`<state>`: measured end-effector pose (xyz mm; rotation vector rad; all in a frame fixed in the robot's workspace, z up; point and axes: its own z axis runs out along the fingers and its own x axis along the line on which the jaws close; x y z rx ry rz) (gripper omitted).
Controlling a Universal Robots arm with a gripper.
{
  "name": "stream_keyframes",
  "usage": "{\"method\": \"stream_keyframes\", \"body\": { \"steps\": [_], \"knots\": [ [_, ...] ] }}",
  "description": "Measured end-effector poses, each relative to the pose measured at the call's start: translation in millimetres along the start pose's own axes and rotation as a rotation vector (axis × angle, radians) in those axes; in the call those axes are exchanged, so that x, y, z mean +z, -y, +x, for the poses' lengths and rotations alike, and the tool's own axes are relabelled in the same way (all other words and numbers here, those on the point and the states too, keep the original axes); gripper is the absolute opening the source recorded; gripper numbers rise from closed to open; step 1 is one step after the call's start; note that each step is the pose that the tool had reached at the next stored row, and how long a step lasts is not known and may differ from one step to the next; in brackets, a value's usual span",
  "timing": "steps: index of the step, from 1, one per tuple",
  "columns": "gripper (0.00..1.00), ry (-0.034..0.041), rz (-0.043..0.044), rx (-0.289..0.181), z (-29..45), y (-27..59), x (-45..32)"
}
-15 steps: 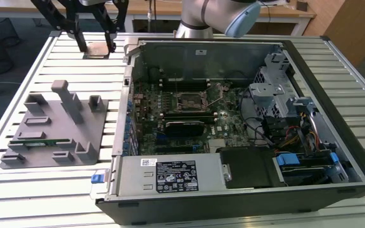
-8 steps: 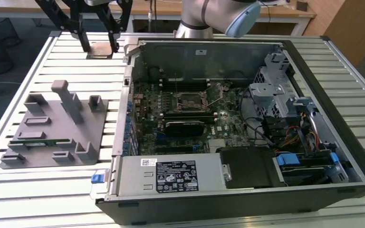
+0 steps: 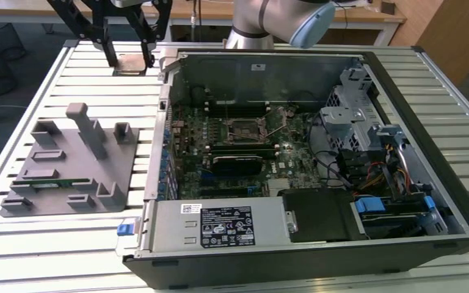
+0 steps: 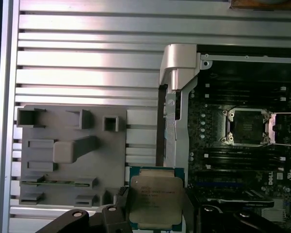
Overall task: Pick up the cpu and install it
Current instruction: 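Pick up the cpu and move it towards the insertion slot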
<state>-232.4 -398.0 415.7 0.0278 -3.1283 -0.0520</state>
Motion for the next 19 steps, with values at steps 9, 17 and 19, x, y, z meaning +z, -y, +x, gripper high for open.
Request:
{"method": "stream_keyframes", "body": {
  "steps": [9,17,19],
  "knots": [
    [0.53,0.0,0.0,0.0,-2.5,0.1,0.1],
    [0.53,0.0001,0.0,0.0,-3.2,0.1,0.1],
    [0.53,0.0,0.0,0.0,-3.2,0.1,0.1]
  ]
}}
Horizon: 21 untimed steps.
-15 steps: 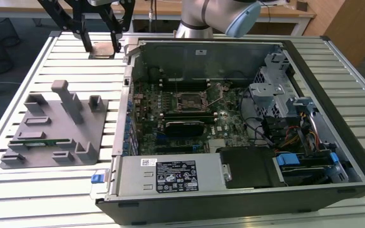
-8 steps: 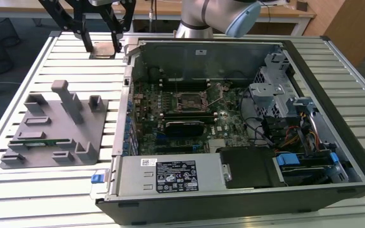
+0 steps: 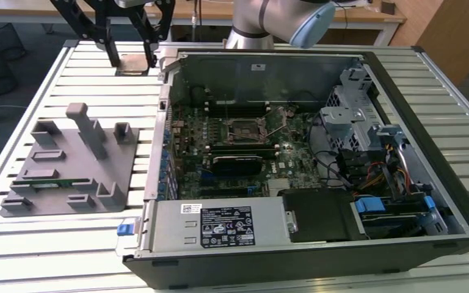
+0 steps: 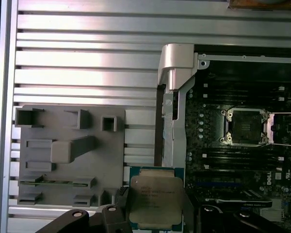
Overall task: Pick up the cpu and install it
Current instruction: 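Pick up the cpu and move it towards the insertion slot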
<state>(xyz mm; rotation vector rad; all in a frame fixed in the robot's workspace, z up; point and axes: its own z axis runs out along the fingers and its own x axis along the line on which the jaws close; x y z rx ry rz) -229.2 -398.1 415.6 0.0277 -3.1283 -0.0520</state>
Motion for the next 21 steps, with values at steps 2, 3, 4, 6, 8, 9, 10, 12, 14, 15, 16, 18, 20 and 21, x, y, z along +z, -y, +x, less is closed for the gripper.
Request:
{"method": "stream_keyframes", "body": {
  "steps": [2,3,4,6,8,9,10,12,14,15,16,18,20,21],
  "knots": [
    [0.53,0.0001,0.0,0.0,-0.2,0.0,0.0],
    [0.53,0.0,0.0,0.0,-0.3,0.0,0.0],
    [0.53,-0.0001,0.0,0.0,-0.7,0.0,0.0],
    [0.53,0.0,0.0,0.0,-2.7,0.1,0.0],
    [0.53,0.0,0.0,0.0,-5.2,0.1,-0.1],
    [0.53,0.0,0.0,0.0,-6.8,0.1,-0.1],
    [0.53,0.0,0.0,0.0,-8.5,0.1,-0.1],
    [0.53,0.0,0.0,0.0,-11.4,0.2,-0.2],
    [0.53,0.0,0.0,0.0,-14.9,0.3,-0.2],
    [0.53,0.0,0.0,0.0,-16.3,0.3,-0.2],
    [0.53,0.0,-0.0001,0.0,-17.3,0.3,-0.1],
    [0.53,0.0,0.0,0.0,-19.5,0.3,-0.2],
    [0.53,0.0,-0.0001,0.0,-21.7,0.4,-0.2],
    [0.53,0.0,0.0,0.0,-22.4,0.4,-0.2]
  ]
}}
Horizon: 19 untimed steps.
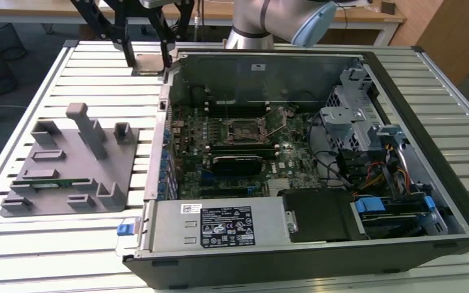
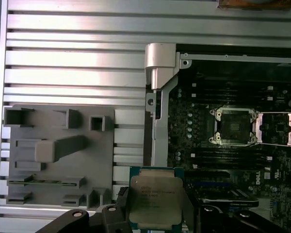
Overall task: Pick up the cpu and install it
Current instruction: 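Pick up the cpu and move it towards the insertion slot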
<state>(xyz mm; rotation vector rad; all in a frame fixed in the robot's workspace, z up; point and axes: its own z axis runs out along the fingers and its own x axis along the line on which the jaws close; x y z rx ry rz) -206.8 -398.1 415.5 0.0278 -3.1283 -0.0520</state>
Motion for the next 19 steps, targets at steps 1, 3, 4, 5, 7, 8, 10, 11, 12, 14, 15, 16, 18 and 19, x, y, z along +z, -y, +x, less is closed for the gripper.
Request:
{"method": "stream_keyframes", "body": {
  "steps": [1,3,4,5,7,8,10,11,12,14,15,16,18,19],
  "knots": [
    [0.53,0.0,0.0,0.0,-0.4,0.0,0.0],
    [0.53,0.0001,0.0,0.0,-1.2,0.0,0.1],
    [0.53,0.0,0.0001,0.0,-1.7,0.0,0.0],
    [0.53,0.0,0.0,0.0,-2.1,0.0,0.1],
    [0.53,0.0,0.0,0.0,-3.6,0.0,0.1],
    [0.53,0.0,0.0,0.0,-4.5,0.1,0.1],
    [0.53,0.0,0.0,0.0,-6.2,0.1,0.2],
    [0.53,0.0001,-0.0001,0.0,-6.8,0.1,0.3],
    [0.53,0.0,0.0,0.0,-7.6,0.1,0.4],
    [0.53,0.0,-0.0001,0.0,-8.8,0.1,0.5],
    [0.53,0.0,0.0001,0.0,-9.5,0.2,0.5],
    [0.53,0.0,0.0,0.0,-9.9,0.2,0.5],
    [0.53,0.0001,-0.0001,0.0,-10.5,0.2,0.7],
    [0.53,0.0001,-0.0001,0.0,-10.9,0.2,0.7]
  ]
}}
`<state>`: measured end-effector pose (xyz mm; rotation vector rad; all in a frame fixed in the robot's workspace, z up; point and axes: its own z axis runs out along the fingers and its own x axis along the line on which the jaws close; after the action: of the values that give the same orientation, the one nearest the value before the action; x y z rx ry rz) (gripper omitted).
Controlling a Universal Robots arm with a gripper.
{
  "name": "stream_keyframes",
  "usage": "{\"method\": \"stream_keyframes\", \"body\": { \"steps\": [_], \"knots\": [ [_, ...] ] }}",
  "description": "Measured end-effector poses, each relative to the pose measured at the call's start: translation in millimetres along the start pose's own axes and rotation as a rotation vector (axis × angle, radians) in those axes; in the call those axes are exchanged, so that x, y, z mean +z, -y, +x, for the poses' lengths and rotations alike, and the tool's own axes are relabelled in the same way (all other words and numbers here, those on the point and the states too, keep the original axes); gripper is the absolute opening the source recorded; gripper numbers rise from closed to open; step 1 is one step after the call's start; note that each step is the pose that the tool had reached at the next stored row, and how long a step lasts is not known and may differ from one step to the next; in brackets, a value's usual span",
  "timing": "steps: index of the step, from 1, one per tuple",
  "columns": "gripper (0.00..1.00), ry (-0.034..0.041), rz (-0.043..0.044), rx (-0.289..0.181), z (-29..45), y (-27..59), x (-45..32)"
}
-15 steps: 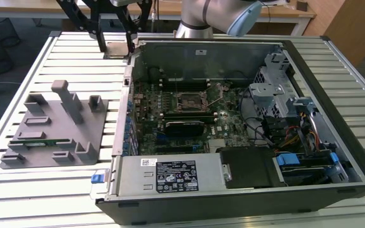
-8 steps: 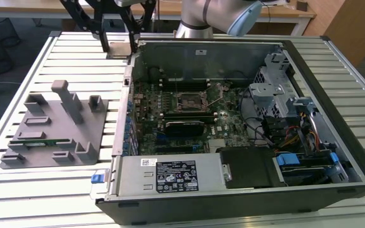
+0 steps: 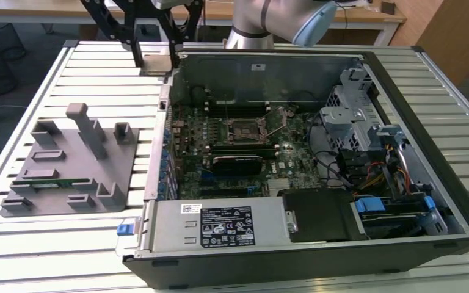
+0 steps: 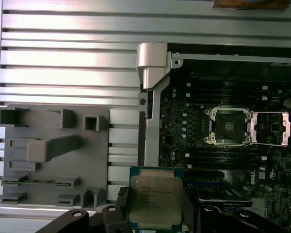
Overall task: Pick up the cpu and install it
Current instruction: 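Pick up the cpu and move it towards the insertion slot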
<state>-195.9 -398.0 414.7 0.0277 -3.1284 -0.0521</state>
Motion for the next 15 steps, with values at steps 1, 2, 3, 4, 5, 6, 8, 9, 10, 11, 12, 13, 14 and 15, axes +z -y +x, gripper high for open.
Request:
{"method": "stream_keyframes", "body": {
  "steps": [1,2,3,4,5,6,8,9,10,11,12,13,14,15],
  "knots": [
    [0.53,-0.0001,0.0001,0.0,-0.8,0.0,0.1],
    [0.53,-0.0001,0.0001,0.0,-1.4,0.0,0.2],
    [0.53,0.0,0.0001,0.0,-2.1,0.1,0.3],
    [0.53,-0.0001,0.0,0.0,-3.2,0.1,0.4],
    [0.53,-0.0001,0.0001,0.0,-4.1,0.1,0.5],
    [0.53,0.0,0.0,0.0,-5.0,0.1,0.7],
    [0.53,0.0,0.0001,0.0,-7.6,0.1,1.0],
    [0.53,-0.0001,0.0001,0.0,-8.6,0.2,1.2],
    [0.53,-0.0001,0.0001,0.0,-10.1,0.1,1.5],
    [0.53,0.0,0.0,0.0,-12.3,-0.1,2.0],
    [0.53,0.0,0.0,0.0,-15.3,-0.5,2.6],
    [0.53,-0.0001,0.0001,0.0,-18.2,-0.9,3.4],
    [0.53,-0.0001,-0.0001,0.0,-21.5,-1.5,4.3],
    [0.53,-0.0002,0.0,0.0,-25.6,-2.3,5.0]
  ]
}}
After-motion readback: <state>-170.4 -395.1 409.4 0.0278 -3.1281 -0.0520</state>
